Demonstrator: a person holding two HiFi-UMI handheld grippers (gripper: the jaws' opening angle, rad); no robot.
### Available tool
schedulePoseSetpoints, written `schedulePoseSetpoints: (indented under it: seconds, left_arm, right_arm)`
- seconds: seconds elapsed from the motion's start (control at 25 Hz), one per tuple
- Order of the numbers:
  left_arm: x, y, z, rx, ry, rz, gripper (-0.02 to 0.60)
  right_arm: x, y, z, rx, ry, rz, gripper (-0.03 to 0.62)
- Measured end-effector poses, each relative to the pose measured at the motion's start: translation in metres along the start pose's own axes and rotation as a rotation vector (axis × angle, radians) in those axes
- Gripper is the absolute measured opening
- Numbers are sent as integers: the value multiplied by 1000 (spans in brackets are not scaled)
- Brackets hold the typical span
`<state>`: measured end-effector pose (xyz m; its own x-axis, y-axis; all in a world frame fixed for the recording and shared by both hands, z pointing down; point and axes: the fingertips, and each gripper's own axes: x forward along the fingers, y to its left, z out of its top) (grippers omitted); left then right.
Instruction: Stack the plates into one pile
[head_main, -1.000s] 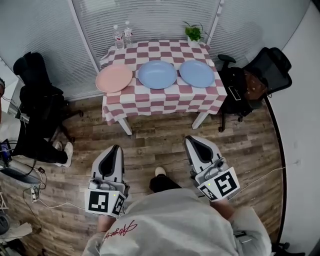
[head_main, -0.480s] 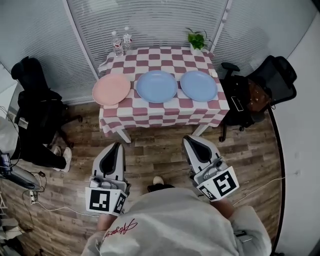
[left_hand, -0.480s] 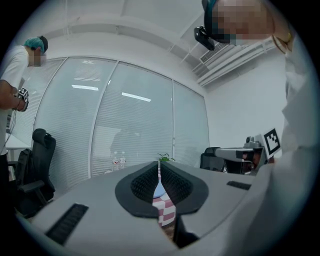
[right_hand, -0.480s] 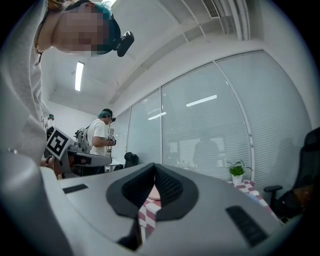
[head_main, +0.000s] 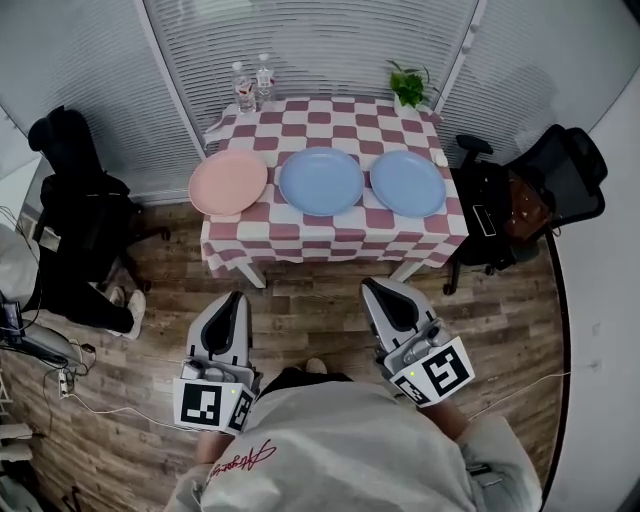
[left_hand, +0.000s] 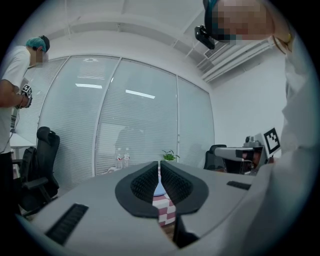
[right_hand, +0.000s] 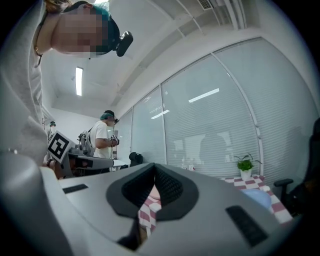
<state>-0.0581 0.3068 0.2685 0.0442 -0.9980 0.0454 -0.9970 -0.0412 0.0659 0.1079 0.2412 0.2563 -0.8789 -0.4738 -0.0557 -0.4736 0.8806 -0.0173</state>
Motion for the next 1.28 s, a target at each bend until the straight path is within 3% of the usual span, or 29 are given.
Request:
schedulePoseSetpoints:
  seconds: [0.52, 0.72, 0.88, 1.28]
  left_arm:
    - [3, 1, 4, 9, -8, 27, 25]
    - [3, 3, -5, -32, 2, 41, 26]
    - [11, 1, -5, 23, 8, 42, 25]
    - [55, 23, 1, 34, 6, 8, 25]
  right_arm:
    - [8, -4, -13, 15, 18, 34, 11]
    - [11, -2, -20, 30, 26, 60, 11]
    - [13, -10, -18, 25, 18, 51, 11]
    - [46, -33, -13, 20, 3, 15, 11]
